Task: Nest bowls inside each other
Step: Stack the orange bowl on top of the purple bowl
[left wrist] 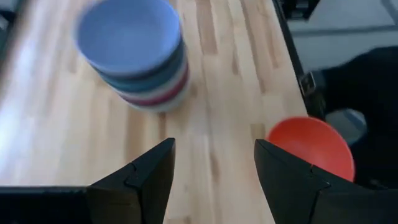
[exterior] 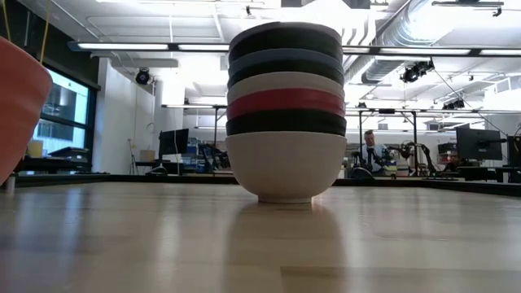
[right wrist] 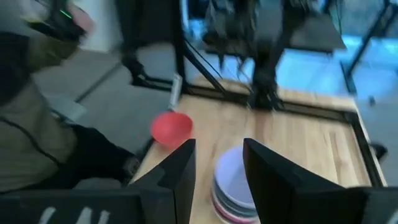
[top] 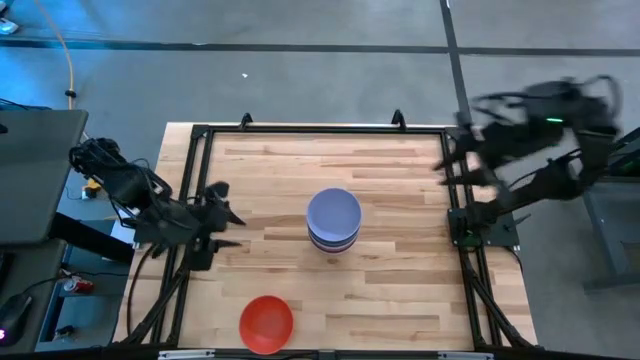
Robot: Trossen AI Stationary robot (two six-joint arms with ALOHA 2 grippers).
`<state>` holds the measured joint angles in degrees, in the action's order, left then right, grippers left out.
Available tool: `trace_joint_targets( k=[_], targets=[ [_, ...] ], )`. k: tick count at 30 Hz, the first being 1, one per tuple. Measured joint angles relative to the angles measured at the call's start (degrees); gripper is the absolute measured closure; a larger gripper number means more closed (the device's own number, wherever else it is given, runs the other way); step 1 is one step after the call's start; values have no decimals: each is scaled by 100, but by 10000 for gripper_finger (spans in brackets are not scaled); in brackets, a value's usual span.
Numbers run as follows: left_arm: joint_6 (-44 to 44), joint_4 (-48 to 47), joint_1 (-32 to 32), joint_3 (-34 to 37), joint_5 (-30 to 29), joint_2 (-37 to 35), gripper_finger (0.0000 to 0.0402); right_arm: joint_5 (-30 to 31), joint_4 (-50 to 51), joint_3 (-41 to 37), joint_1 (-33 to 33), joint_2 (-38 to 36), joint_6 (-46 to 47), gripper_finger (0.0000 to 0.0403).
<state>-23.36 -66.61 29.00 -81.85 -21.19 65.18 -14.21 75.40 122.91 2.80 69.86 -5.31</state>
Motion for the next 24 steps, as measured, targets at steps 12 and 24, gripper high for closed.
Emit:
trace_joint_targets(
  k=[12,24],
  targets=[
    [-1183,1657,259,1637,708,831,193,69,15,-9,1180,-912,-719,277],
    [-1657,2644,261,1834,1480,2171,193,65,277,-11,1190,-1101,-984,277]
  ],
)
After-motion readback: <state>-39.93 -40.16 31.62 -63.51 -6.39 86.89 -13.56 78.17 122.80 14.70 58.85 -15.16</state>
